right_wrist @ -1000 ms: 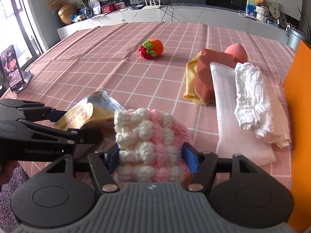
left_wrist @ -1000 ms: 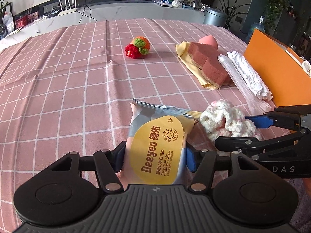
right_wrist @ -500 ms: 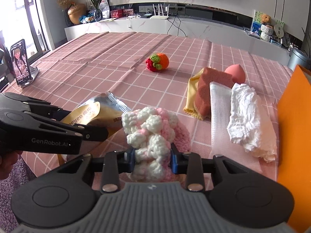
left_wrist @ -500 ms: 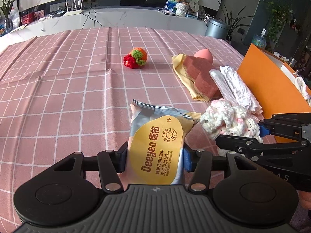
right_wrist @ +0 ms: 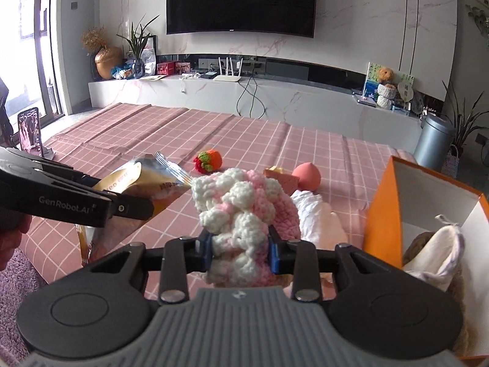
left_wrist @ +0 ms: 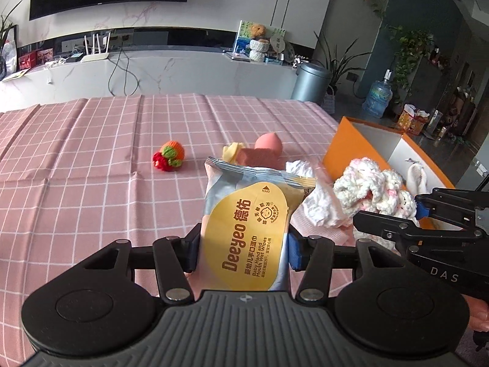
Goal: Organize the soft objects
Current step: 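Lift and carry the wipe pack with the left tool while the right tool carries the pouch to the box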
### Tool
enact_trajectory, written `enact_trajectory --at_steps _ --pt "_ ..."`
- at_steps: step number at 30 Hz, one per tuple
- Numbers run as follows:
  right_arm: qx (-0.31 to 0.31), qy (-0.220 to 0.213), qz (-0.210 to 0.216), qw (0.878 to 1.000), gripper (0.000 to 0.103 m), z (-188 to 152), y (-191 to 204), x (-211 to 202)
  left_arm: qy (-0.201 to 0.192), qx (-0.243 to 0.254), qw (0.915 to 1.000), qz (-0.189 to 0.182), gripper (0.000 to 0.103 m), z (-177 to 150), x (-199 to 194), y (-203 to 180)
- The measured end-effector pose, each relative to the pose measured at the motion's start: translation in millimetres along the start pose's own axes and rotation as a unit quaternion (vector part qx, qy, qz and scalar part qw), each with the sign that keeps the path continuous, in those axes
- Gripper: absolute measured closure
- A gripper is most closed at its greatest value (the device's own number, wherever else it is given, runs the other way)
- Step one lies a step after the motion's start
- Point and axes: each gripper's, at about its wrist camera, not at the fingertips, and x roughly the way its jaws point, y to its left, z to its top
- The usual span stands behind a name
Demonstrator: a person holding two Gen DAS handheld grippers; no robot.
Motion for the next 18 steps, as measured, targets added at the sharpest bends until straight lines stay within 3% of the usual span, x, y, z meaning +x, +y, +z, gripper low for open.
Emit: enact_trajectory --at_steps 8,18 --pt "-0.012 -0.017 -0.042 0.999 0.070 17 -46 -38 -0.017 0.048 0.9971 -0.056 0.043 41 10 -57" --pt "0.031 -0.008 -0.099 0.995 0.069 37 -135 -67 -0.021 0.095 0.9885 -0.116 0.043 86 48 -128"
